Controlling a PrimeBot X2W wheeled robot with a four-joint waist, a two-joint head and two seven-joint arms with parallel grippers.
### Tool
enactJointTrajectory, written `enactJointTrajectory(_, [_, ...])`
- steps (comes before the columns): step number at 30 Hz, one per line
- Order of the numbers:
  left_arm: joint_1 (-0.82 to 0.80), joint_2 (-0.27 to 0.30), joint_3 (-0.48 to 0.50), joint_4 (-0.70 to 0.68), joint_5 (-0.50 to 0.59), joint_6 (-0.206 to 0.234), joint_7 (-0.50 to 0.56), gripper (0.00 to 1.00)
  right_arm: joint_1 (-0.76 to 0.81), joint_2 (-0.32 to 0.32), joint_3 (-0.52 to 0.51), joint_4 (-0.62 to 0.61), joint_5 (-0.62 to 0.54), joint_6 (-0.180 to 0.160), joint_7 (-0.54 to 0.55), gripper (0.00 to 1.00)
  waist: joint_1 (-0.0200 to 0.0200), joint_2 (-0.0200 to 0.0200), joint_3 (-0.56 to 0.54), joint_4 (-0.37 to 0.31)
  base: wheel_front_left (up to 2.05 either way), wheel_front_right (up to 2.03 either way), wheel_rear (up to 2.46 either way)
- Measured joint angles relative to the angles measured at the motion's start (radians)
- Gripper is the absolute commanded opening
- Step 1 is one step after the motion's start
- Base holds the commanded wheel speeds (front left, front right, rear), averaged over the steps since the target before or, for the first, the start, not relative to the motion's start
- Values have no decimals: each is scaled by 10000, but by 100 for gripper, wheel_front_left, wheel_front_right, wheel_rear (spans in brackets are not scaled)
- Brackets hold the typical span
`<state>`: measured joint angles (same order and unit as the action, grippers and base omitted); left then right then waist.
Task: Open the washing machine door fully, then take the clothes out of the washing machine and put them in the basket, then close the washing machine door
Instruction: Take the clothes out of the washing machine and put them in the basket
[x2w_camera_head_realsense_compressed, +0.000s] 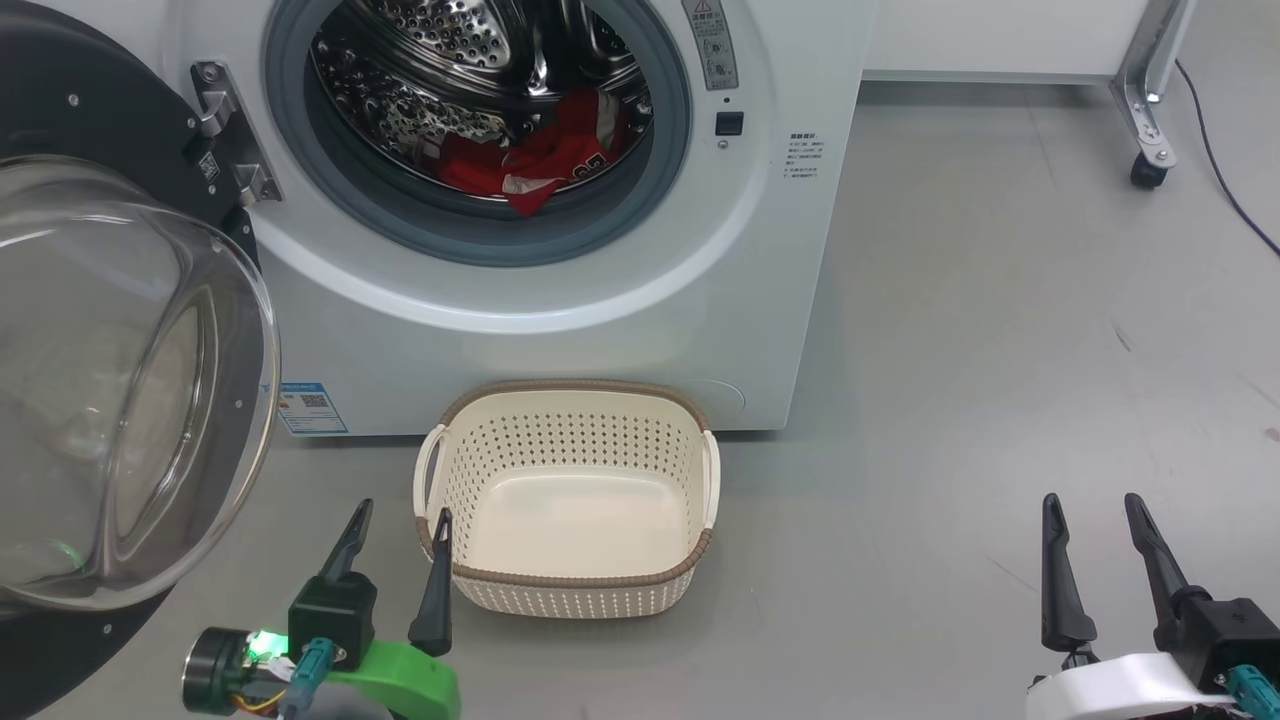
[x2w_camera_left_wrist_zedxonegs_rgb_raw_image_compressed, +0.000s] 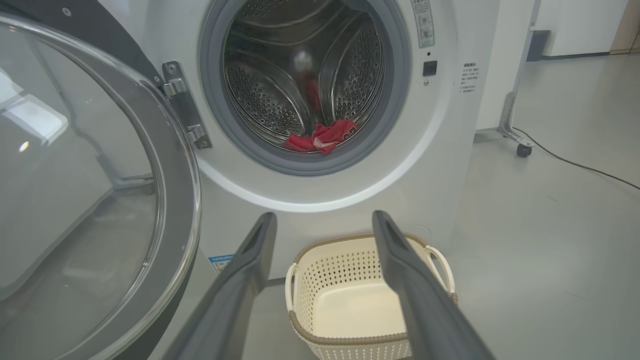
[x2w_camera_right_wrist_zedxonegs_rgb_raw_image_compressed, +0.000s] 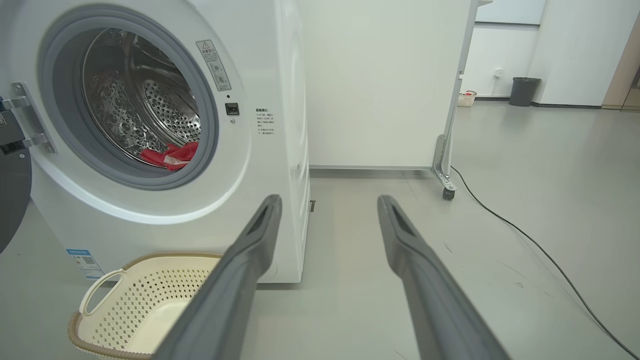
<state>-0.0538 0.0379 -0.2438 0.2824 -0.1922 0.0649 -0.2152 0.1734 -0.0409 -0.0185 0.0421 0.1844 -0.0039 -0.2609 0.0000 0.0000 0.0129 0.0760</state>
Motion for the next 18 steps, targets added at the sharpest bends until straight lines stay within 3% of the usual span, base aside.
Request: enactJointTrajectory(18, [-5,4,-121,-86,4,2,25,100,48,15,71,-46,0,-79,0,100,0,0,22,51,54,-54,0])
